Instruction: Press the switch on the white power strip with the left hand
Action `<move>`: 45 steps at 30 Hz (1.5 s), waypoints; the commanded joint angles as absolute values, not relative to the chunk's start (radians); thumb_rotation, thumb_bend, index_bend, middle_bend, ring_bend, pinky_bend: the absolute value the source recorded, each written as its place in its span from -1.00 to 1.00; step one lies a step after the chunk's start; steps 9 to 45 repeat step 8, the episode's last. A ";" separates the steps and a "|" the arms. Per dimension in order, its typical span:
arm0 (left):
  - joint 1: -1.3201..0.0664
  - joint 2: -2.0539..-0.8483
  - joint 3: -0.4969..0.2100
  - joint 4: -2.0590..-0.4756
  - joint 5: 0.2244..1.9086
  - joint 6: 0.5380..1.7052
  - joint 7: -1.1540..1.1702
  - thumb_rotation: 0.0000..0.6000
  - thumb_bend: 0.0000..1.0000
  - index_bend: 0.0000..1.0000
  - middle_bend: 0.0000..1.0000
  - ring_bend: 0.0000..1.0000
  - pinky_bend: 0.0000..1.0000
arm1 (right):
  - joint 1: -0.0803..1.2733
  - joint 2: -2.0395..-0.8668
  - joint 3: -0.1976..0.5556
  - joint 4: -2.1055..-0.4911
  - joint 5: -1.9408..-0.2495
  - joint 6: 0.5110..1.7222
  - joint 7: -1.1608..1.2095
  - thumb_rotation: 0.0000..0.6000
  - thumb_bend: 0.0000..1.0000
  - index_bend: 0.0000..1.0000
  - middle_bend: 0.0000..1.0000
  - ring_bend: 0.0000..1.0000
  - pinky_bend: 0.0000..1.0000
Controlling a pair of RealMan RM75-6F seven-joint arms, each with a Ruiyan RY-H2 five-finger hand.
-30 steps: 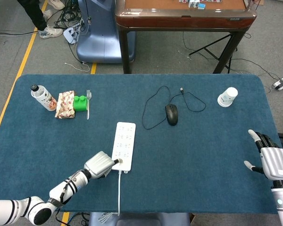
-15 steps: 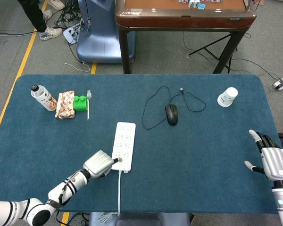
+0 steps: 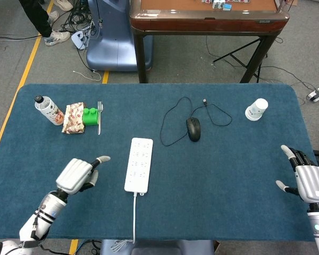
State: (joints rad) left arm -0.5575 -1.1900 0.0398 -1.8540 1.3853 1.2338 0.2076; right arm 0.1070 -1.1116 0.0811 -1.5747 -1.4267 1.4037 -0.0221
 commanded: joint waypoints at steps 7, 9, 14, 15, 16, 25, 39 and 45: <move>-0.376 -1.183 0.054 -1.763 1.349 1.417 0.224 1.00 0.42 -0.18 0.23 0.08 0.44 | 0.099 -1.099 0.078 -1.583 -1.432 1.414 -0.011 1.00 -0.95 -0.78 -0.66 -0.70 -0.26; -0.363 -1.182 0.056 -1.760 1.345 1.429 0.237 1.00 0.42 -0.17 0.23 0.08 0.43 | 0.098 -1.097 0.077 -1.584 -1.433 1.415 -0.011 1.00 -0.95 -0.78 -0.66 -0.70 -0.26; -0.363 -1.182 0.056 -1.760 1.345 1.429 0.237 1.00 0.42 -0.17 0.23 0.08 0.43 | 0.098 -1.097 0.077 -1.584 -1.433 1.415 -0.011 1.00 -0.95 -0.78 -0.66 -0.70 -0.26; -0.363 -1.182 0.056 -1.760 1.345 1.429 0.237 1.00 0.42 -0.17 0.23 0.08 0.43 | 0.098 -1.097 0.077 -1.584 -1.433 1.415 -0.011 1.00 -0.95 -0.78 -0.66 -0.70 -0.26; -0.363 -1.182 0.056 -1.760 1.345 1.429 0.237 1.00 0.42 -0.17 0.23 0.08 0.43 | 0.098 -1.097 0.077 -1.584 -1.433 1.415 -0.011 1.00 -0.95 -0.78 -0.66 -0.70 -0.26; -0.363 -1.182 0.056 -1.760 1.345 1.429 0.237 1.00 0.42 -0.17 0.23 0.08 0.43 | 0.098 -1.097 0.077 -1.584 -1.433 1.415 -0.011 1.00 -0.95 -0.78 -0.66 -0.70 -0.26; -0.363 -1.182 0.056 -1.760 1.345 1.429 0.237 1.00 0.42 -0.17 0.23 0.08 0.43 | 0.098 -1.097 0.077 -1.584 -1.433 1.415 -0.011 1.00 -0.95 -0.78 -0.66 -0.70 -0.26; -0.363 -1.182 0.056 -1.760 1.345 1.429 0.237 1.00 0.42 -0.17 0.23 0.08 0.43 | 0.098 -1.097 0.077 -1.584 -1.433 1.415 -0.011 1.00 -0.95 -0.78 -0.66 -0.70 -0.26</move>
